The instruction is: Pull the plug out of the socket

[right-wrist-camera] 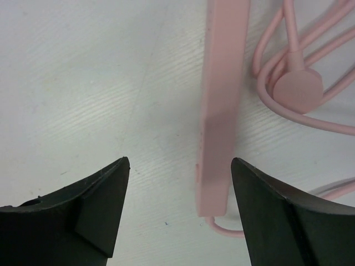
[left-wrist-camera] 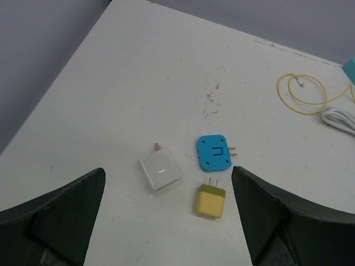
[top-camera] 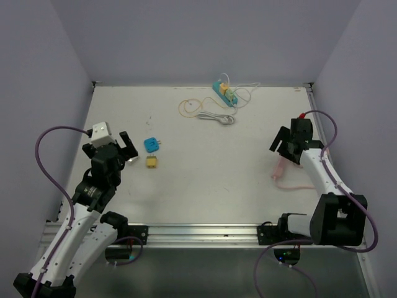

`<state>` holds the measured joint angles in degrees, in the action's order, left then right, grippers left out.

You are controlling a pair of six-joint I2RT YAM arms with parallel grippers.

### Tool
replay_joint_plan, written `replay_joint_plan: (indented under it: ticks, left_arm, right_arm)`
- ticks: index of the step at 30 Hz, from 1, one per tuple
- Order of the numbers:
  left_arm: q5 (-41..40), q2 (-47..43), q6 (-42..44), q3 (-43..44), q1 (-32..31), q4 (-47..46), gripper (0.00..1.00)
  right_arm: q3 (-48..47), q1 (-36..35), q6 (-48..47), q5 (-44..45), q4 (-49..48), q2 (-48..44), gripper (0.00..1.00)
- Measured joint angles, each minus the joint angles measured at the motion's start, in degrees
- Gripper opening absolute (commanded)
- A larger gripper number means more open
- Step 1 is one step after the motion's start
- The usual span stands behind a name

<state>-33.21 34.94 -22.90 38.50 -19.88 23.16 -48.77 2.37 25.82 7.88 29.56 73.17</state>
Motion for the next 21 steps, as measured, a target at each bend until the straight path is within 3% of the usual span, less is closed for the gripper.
replay_joint_plan:
  ticks: [9,16,21]
  left_arm:
    - [0.15,0.31,-0.02,0.0,0.0,0.0,1.0]
    - [0.22,0.31,-0.02,-0.07,0.0,-0.02,1.0]
    - [0.2,0.09,-0.02,-0.33,0.0,0.0,1.0]
  right_arm:
    - [-3.78,-3.34,-2.86,-11.21,-4.02,-0.39,0.78]
    - [-16.9,-15.67,-8.24,-15.63,-9.44,14.47,0.81]
    - [-26.25,-18.8,-12.66,-16.98,-11.41,25.07,0.82]
